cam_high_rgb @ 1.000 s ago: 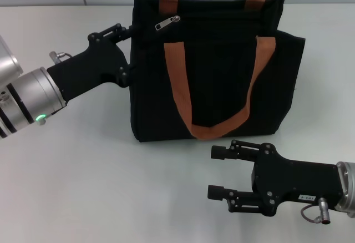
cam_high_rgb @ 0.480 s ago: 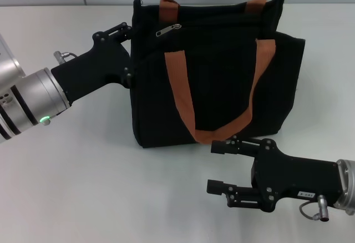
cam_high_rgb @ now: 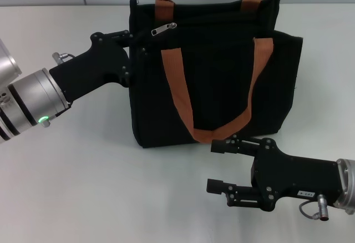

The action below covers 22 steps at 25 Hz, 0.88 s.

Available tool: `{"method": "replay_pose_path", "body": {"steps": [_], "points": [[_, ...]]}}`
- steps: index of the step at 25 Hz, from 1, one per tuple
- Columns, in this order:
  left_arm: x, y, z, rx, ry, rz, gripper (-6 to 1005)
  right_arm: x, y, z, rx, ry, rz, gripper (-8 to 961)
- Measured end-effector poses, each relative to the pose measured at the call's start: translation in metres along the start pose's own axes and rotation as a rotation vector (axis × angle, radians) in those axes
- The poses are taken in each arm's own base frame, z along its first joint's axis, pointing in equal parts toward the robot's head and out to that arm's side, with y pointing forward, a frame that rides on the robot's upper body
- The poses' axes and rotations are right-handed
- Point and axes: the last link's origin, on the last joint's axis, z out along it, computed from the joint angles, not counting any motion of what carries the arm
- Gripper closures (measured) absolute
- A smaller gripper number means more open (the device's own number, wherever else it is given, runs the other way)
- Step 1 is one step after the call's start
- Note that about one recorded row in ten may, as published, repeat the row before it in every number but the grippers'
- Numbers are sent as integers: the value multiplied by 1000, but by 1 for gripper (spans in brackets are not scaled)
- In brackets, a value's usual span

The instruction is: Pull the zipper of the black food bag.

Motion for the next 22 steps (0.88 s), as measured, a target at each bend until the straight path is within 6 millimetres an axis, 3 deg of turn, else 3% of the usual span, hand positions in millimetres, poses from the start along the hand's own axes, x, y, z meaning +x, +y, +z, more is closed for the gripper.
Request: {"method": "replay_pose_path", "body": {"steps": [8, 15, 22], "points": [[0, 2, 1, -23, -10, -115, 949, -4, -1, -1, 15, -36, 8, 215], [15, 6, 11, -124, -19, -246, 945, -27, -8, -13, 14, -126, 116, 216], [28, 6, 21, -166, 3, -290, 943, -66, -39, -24, 35, -137, 396, 219]]}}
